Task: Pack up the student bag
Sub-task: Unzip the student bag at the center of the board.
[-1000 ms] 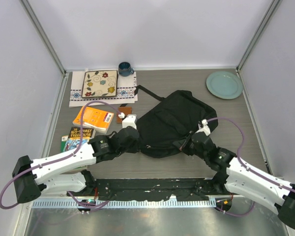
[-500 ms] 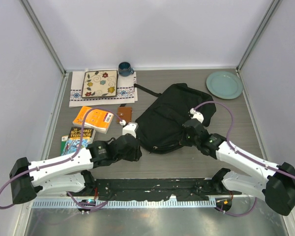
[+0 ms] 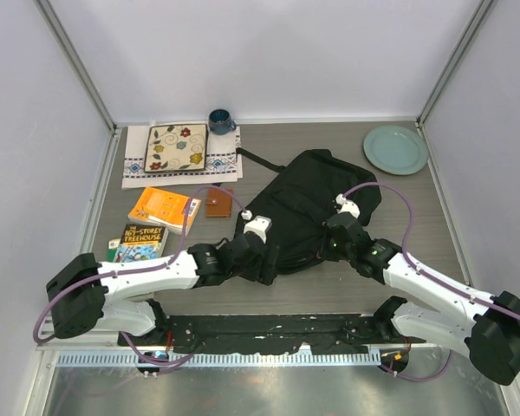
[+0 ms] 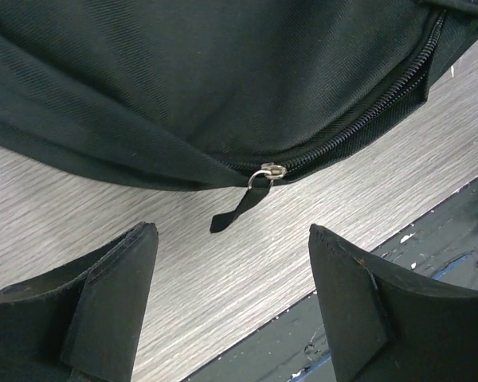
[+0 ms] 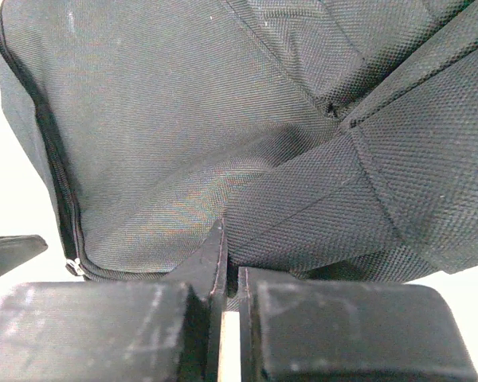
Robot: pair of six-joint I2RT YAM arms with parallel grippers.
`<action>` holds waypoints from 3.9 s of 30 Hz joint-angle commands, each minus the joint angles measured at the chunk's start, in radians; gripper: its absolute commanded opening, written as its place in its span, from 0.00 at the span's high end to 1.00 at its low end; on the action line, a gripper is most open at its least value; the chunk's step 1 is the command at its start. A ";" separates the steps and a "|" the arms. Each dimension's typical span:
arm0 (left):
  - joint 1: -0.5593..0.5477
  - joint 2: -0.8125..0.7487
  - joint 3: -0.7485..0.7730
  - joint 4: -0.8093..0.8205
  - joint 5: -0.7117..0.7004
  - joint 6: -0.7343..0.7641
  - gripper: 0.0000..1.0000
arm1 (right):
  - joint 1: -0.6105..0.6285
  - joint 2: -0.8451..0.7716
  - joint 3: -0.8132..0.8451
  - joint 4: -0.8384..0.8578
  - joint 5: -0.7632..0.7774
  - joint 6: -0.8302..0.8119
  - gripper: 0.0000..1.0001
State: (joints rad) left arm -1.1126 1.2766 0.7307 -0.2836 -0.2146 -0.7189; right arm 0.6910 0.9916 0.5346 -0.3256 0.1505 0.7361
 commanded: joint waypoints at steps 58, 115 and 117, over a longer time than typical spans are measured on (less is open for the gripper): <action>-0.076 0.015 0.188 -0.100 0.152 0.141 1.00 | -0.137 0.110 0.171 0.053 -0.058 -0.164 0.97; 0.309 0.270 0.322 -0.331 0.383 0.340 1.00 | -0.226 -0.145 -0.206 0.034 -0.155 0.206 1.00; 0.324 0.248 0.300 -0.351 0.386 0.361 1.00 | -0.242 -0.136 -0.190 0.023 -0.115 0.187 1.00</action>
State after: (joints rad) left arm -0.8684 1.6077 1.0866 -0.4355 0.2714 -0.4553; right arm 0.4828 0.8364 0.3214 -0.1249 -0.1413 1.0489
